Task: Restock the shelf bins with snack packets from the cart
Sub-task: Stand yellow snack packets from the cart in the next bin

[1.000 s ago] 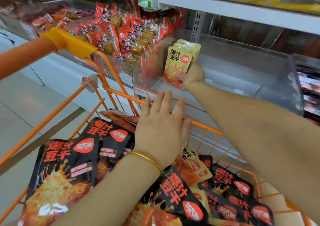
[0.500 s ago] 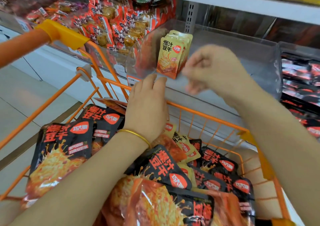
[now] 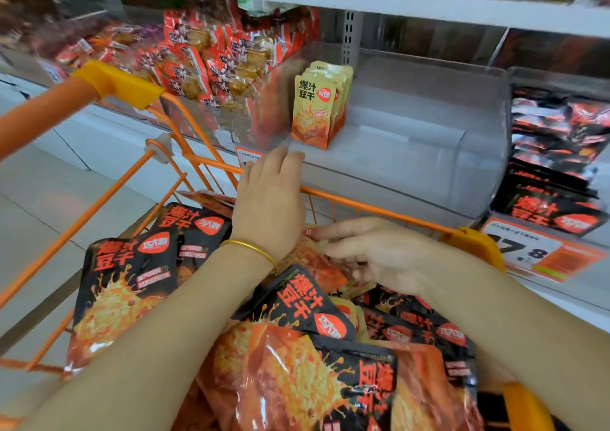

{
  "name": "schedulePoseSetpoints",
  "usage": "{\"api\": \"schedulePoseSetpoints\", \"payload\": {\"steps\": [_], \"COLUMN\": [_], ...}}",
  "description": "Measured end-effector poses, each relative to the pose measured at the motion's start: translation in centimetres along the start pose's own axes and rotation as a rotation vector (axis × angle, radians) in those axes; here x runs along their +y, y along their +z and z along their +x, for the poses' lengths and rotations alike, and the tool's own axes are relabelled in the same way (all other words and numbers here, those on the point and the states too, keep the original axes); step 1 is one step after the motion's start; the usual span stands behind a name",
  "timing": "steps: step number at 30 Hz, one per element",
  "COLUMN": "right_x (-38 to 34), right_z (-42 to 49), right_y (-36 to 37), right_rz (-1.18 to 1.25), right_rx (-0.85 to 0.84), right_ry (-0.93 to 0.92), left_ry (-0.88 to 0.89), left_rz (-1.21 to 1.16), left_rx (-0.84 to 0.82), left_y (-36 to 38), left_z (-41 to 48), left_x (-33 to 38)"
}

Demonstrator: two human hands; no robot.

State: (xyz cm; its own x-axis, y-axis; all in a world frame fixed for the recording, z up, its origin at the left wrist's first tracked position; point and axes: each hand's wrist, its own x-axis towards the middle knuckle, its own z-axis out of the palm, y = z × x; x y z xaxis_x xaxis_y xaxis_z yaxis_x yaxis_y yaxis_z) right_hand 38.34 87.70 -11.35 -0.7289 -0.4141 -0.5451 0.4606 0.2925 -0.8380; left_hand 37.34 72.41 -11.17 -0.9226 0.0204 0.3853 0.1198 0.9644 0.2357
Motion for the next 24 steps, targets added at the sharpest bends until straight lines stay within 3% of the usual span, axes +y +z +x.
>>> {"api": "schedulePoseSetpoints", "payload": {"steps": [6,11,17,20,24], "right_x": [0.8,1.1,-2.5,-4.4,-6.0], "right_z": [-3.5,-5.9,-7.6,-7.5,-5.4], "right_y": [-2.2,-3.2,-3.1,-3.4,-3.3], "right_rz": [-0.031,-0.215,-0.212,-0.146,-0.024], "right_rx": [-0.010,0.160,0.289,0.303,0.337], "right_ry": [-0.078,-0.290,-0.585,-0.644,-0.651], "left_ry": [0.014,0.035,0.031,0.041,-0.121], "left_rz": [0.029,0.020,-0.061,-0.323,-0.852], "left_rx": [-0.011,-0.002,-0.012,0.044,0.105], "left_y": [-0.2,-0.2,-0.1,-0.9,-2.8], "left_z": [0.0,0.2,0.2,0.3,0.3], "left_x": [0.1,-0.1,0.1,0.7,2.0]}}
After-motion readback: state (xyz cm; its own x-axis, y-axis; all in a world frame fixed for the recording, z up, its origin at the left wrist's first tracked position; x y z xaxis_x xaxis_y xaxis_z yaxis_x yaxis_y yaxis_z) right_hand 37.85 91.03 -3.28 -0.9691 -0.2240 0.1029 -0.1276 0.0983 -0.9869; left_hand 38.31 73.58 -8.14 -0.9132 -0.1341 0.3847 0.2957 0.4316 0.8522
